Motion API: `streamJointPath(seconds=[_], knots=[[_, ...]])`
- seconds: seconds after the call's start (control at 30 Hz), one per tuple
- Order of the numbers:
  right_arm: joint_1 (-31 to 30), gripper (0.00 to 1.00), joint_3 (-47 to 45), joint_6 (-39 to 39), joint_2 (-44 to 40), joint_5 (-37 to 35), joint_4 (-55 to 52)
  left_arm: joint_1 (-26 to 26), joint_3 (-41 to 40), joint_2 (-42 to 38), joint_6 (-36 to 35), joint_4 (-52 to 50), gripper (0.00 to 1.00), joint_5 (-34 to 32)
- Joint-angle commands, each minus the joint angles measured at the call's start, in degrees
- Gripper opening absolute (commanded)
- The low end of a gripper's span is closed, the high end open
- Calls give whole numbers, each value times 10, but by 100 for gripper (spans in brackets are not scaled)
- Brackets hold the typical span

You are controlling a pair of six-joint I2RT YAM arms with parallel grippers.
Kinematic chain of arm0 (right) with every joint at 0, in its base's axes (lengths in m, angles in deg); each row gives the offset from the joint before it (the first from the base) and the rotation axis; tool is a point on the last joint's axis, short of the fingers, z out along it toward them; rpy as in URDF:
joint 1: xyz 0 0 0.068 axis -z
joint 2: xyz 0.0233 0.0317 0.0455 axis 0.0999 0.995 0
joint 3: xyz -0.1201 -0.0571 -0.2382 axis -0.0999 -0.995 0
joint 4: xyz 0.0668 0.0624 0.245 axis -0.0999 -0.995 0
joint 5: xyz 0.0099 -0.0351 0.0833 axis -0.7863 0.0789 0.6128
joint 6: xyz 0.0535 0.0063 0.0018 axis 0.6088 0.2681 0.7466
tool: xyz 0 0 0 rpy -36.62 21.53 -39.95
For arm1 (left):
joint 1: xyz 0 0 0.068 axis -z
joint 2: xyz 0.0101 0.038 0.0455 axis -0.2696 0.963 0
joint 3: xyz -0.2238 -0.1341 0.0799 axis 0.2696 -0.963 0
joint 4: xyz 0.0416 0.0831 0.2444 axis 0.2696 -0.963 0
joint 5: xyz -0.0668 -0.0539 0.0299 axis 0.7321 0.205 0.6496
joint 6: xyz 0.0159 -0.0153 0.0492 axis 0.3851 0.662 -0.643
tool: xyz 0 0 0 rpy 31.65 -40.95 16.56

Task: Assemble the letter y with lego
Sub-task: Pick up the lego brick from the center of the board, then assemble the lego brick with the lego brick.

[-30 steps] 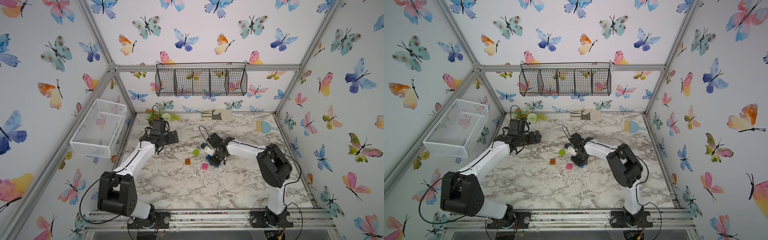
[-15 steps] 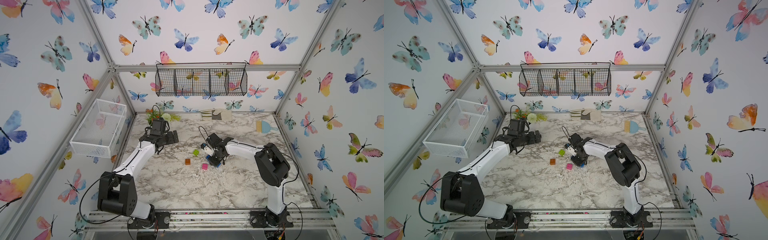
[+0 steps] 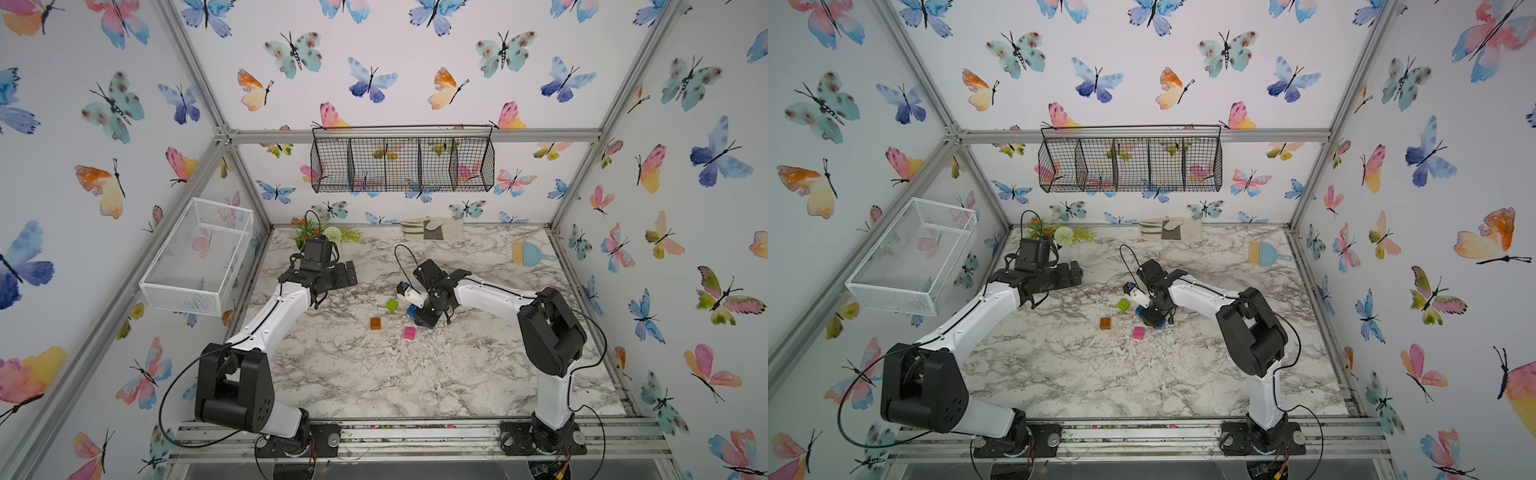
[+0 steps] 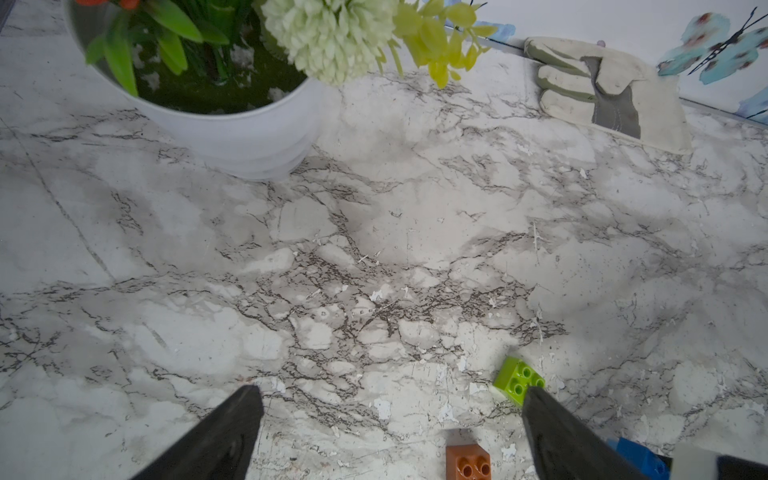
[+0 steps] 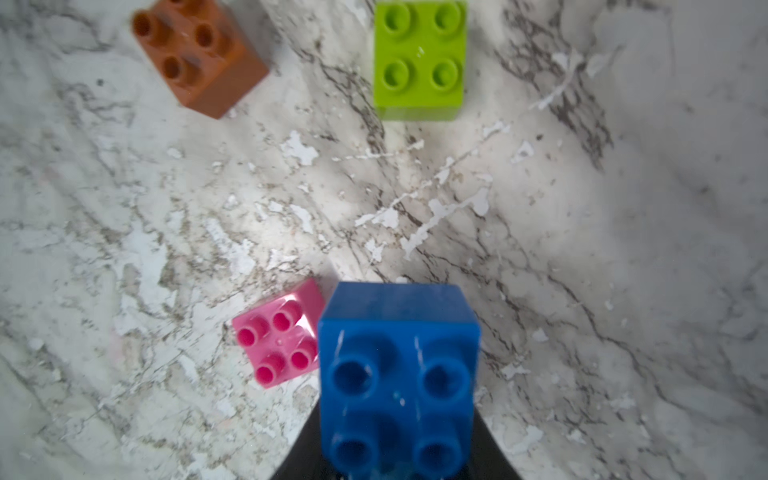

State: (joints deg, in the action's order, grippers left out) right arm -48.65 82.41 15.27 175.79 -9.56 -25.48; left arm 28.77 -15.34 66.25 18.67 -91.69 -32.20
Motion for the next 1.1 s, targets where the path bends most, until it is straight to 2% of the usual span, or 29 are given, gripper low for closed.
streamJointPath(seconds=[0.0,0.17,0.3,0.57,1.07], knots=[[-18,24,18,-78,-13,20,-28,0,13,-2,1,-1,98,-1],[-49,18,47,-92,32,-14,-62,0,17,3,1,-4,98,3],[-69,17,36,-91,37,-33,-46,0,15,-1,1,-3,99,-1],[-75,18,27,-96,44,-71,-41,-1,15,-2,3,-1,98,2],[-77,17,13,-107,44,-86,-63,-1,14,-1,3,-1,98,1]])
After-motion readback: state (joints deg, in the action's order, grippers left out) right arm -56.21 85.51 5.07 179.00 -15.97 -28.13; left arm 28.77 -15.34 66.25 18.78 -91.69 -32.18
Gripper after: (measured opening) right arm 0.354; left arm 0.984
